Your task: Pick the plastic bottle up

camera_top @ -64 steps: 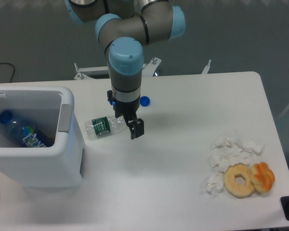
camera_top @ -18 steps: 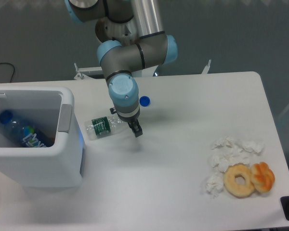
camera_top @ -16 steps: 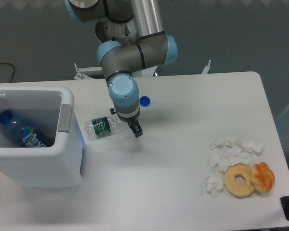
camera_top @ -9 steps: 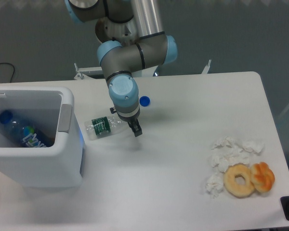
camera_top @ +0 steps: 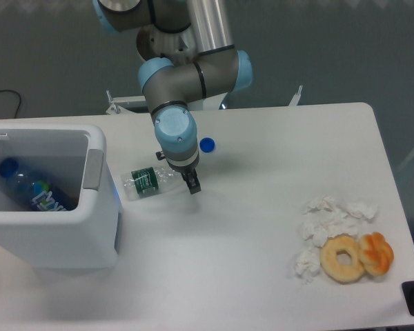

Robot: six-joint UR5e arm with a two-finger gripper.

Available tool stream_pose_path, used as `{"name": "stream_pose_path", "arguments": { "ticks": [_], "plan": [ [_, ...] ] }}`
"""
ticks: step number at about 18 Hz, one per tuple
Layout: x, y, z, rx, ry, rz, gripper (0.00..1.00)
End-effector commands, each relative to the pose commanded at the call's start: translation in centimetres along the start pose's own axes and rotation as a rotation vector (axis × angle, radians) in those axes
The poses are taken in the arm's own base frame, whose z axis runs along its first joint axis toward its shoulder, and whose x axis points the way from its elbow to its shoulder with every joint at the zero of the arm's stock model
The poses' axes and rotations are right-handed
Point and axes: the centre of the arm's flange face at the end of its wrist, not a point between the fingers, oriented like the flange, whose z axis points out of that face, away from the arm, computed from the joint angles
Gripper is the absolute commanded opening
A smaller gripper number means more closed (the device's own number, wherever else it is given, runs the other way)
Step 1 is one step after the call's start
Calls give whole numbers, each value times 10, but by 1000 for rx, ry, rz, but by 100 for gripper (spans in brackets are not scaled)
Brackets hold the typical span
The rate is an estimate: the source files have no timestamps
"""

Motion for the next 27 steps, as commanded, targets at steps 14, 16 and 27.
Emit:
{"name": "stream_pose_path", "arguments": {
  "ticks": [14,16,27],
  "plan": [
    [-2,1,-3,-1,-8,-28,47],
    [-2,0,-4,-1,-9,-36,39],
    [-7,5,-23,1,-39,-39,36]
  ]
}}
